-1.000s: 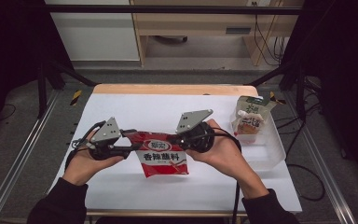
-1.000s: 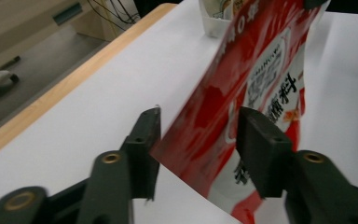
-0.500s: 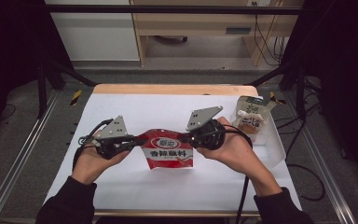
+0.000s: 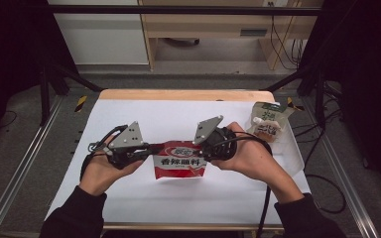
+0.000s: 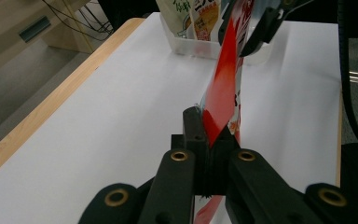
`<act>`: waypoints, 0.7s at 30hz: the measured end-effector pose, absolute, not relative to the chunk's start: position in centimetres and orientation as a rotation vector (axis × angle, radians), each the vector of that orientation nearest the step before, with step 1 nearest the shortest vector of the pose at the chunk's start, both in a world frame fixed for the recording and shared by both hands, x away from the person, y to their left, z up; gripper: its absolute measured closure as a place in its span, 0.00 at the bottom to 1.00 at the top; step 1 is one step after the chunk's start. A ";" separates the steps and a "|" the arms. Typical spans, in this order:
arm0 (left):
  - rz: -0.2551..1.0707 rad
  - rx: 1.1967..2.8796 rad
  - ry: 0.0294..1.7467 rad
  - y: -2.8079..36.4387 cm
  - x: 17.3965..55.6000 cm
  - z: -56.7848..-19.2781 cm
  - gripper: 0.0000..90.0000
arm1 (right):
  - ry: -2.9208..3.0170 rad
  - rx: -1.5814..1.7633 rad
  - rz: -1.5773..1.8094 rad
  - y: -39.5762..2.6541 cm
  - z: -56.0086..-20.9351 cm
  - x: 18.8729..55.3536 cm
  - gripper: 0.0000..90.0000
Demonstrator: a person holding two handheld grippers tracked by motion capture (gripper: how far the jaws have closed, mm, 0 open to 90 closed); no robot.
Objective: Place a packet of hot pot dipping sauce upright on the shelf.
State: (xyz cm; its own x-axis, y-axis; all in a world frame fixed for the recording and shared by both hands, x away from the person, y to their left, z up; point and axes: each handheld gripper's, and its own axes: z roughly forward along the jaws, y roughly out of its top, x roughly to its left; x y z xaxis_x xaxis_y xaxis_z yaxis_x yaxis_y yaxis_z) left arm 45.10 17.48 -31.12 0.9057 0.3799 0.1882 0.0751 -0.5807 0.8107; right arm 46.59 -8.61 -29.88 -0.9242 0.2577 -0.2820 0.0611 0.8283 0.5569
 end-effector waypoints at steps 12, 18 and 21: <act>0.441 2.162 0.343 17.9 45.2 -31.2 1.00 | 2.699 0.210 0.646 -7.2 -29.4 46.7 0.99; 0.437 2.144 0.361 18.1 45.5 -31.6 0.98 | 2.712 0.188 0.589 -6.6 -28.8 47.2 1.00; 0.444 2.125 0.386 18.3 45.6 -31.7 0.90 | 2.720 0.177 0.561 -6.5 -28.5 47.4 1.00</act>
State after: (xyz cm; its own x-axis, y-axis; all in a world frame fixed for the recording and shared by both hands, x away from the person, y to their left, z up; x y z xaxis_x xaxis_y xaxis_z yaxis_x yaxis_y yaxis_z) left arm 45.63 18.25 -31.75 0.8866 0.4310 0.1677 0.1070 -0.5439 0.8323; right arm 47.44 -6.45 -28.50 -0.9285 0.1910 -0.3185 0.0492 0.9134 0.4042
